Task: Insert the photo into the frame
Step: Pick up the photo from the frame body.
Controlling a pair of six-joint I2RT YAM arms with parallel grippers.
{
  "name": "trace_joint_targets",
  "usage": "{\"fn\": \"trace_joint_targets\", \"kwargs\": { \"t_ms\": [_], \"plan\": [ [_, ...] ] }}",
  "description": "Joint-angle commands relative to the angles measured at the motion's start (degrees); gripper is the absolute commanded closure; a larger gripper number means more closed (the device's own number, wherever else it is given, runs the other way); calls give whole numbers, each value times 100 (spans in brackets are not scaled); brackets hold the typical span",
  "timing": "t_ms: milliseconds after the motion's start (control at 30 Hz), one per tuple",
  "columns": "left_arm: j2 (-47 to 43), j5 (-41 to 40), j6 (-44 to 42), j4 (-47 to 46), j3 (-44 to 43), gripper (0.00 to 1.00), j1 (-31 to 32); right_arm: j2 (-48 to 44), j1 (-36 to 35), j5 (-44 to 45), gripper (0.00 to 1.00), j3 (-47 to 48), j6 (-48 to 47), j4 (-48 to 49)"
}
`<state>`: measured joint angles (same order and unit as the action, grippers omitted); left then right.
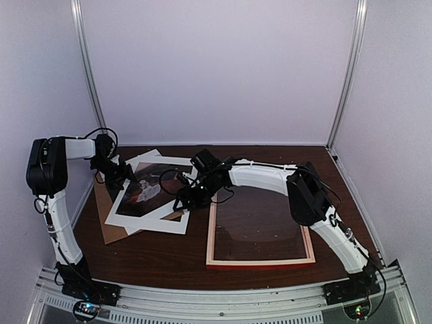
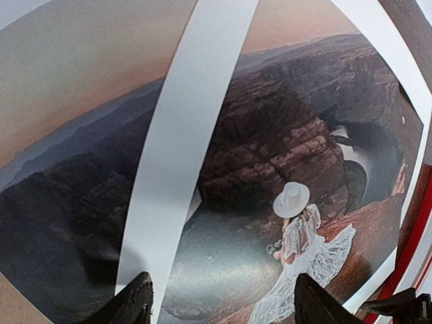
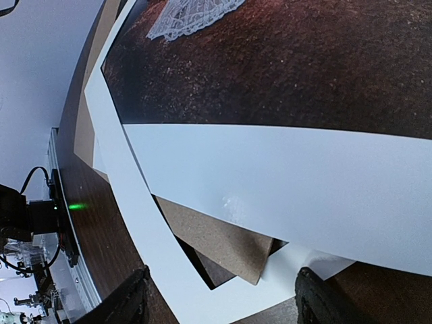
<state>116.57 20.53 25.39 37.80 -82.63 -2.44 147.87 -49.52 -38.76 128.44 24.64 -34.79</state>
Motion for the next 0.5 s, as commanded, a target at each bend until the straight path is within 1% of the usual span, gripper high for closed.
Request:
{"fn": "trace_joint_targets", "kwargs": {
  "t_ms": [0,133,200,467],
  "plan": [
    [-125,-94,-79,-4,98,28,-55,84,9,79,27,9,44,-157],
    [-207,-706,-237,168,57,26,-54,79,4,77,27,-11,49,-151],
    [-196,-866,-269,192,68,25,-54,75,7,79,27,-28,48,-151],
    [-82,-874,-271,201,91,25,-46,73,6,88,27,-66,54,-134]
  ]
}}
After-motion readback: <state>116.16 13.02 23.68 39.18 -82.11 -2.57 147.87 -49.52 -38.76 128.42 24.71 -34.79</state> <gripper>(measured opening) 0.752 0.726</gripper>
